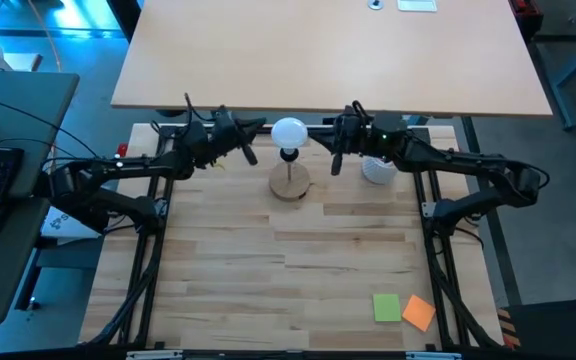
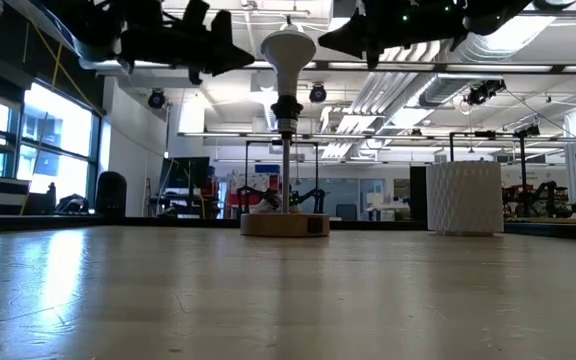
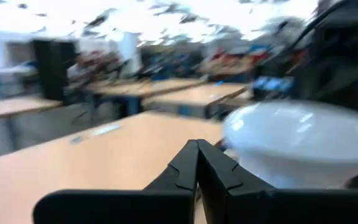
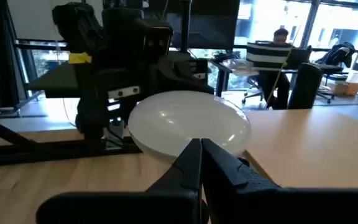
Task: Screw lightbulb
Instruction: Remove the white lightbulb from the desk lamp
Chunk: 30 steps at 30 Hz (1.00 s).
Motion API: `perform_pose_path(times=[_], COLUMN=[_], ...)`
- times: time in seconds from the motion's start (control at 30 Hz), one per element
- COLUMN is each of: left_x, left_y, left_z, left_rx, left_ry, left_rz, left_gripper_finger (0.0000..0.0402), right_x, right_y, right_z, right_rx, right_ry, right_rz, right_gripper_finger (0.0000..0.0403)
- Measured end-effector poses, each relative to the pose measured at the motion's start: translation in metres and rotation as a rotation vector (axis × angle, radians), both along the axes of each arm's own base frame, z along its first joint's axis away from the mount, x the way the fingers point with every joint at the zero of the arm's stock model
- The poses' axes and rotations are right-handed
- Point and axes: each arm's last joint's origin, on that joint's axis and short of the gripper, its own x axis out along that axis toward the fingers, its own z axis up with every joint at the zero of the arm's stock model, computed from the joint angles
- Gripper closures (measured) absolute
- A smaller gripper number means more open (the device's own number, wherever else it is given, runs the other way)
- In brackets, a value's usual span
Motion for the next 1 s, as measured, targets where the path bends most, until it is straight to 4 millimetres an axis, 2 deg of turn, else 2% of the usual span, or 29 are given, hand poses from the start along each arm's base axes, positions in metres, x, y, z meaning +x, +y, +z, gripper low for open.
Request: perform_pose_path(times=[0.2,0.37,0.57,0.73,0.87,1.0], left_x=[0.01,0.016,0.016,0.007,0.001,0.0], left_y=[0.0,-0.018,-0.041,-0.039,-0.028,-0.013], left_z=[-0.003,0.0,0.008,0.006,0.003,-0.003], left_rx=[0.004,-0.028,-0.024,-0.05,-0.048,-0.05], left_ry=[-0.089,-0.109,-0.109,-0.01,0.057,0.068], left_rz=[-0.201,-0.327,-0.38,-0.19,-0.033,-0.005], left_gripper_finger=[0.0402,0.0401,0.0402,0.0401,0.0401,0.0401], right_x=[0.01,0.017,0.015,0.001,-0.01,-0.008], right_y=[0.0,-0.013,-0.032,-0.032,-0.018,0.0], right_z=[-0.01,-0.016,-0.02,-0.007,0.008,0.006], right_rx=[0.004,-0.013,-0.035,-0.053,-0.051,-0.009], right_ry=[0.019,-0.023,-0.044,-0.046,-0.044,0.003], right_rz=[-0.067,-0.141,-0.199,-0.217,-0.187,-0.058], right_gripper_finger=[0.0403,0.0403,0.0403,0.0403,0.0403,0.0403])
